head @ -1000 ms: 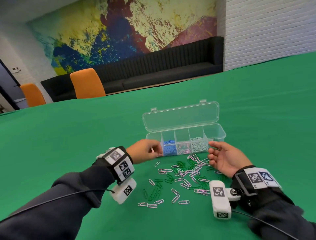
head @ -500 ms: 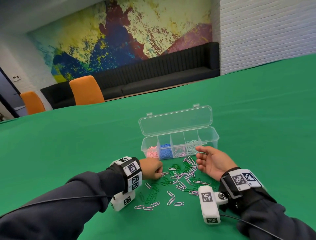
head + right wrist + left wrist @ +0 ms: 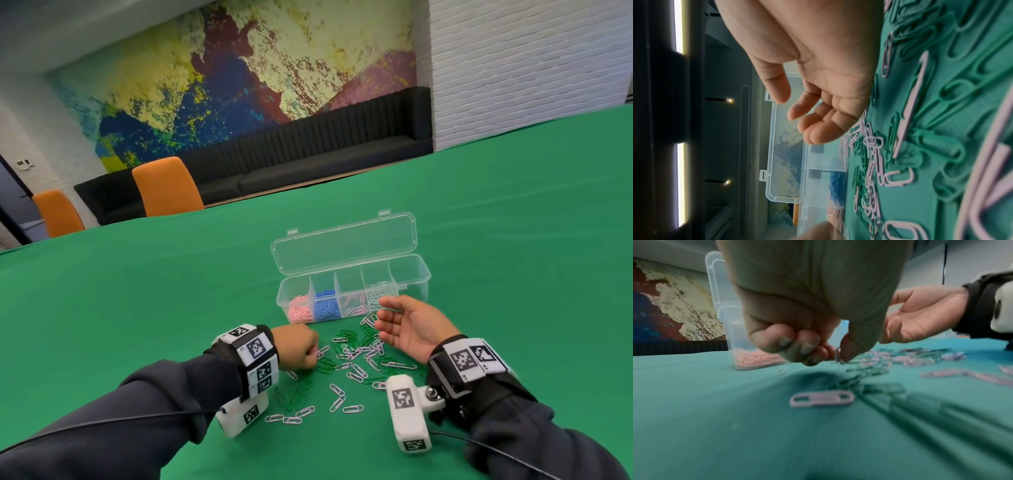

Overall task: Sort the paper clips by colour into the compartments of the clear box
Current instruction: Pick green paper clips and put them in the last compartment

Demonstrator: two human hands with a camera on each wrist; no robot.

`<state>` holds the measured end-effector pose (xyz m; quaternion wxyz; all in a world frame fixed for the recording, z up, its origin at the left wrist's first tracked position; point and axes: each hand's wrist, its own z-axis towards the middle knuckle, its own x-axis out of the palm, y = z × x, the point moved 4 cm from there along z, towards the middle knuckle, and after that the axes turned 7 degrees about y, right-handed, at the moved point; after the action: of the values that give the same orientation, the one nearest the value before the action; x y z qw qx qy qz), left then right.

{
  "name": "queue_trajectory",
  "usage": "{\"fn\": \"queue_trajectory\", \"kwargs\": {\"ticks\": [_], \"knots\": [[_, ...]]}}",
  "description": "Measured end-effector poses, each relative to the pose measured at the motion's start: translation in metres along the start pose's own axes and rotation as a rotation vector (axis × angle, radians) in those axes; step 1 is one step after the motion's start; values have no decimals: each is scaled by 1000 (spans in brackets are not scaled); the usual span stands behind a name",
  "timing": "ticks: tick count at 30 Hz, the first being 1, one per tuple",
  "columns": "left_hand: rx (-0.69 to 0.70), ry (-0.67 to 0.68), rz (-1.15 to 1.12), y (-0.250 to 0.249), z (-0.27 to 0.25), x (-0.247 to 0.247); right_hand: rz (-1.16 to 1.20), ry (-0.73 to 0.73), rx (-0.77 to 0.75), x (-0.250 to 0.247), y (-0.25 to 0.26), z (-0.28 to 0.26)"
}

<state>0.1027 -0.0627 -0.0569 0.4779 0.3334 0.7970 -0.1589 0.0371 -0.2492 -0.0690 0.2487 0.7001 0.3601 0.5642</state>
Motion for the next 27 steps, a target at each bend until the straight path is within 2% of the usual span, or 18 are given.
{"fn": "queue_trajectory", "kwargs": {"ticks": [4, 9, 14, 17, 22, 27], "knots": [[59, -132, -149, -15, -5, -27, 12, -10, 35, 1, -5, 2], [158, -474, -457, -48, -10, -78, 80, -6, 135, 6, -11, 3], [147, -522, -429, -46, -15, -84, 255, 55, 169, 11, -17, 3], [110, -494, -407, -22, -24, -71, 315, 39, 143, 8, -18, 5], [14, -270, -238, 23, -37, -30, 260, -6, 101, 8, -18, 1], [37, -92, -115, 41, -38, 1, 184, 3, 58, 13, -15, -1]]}}
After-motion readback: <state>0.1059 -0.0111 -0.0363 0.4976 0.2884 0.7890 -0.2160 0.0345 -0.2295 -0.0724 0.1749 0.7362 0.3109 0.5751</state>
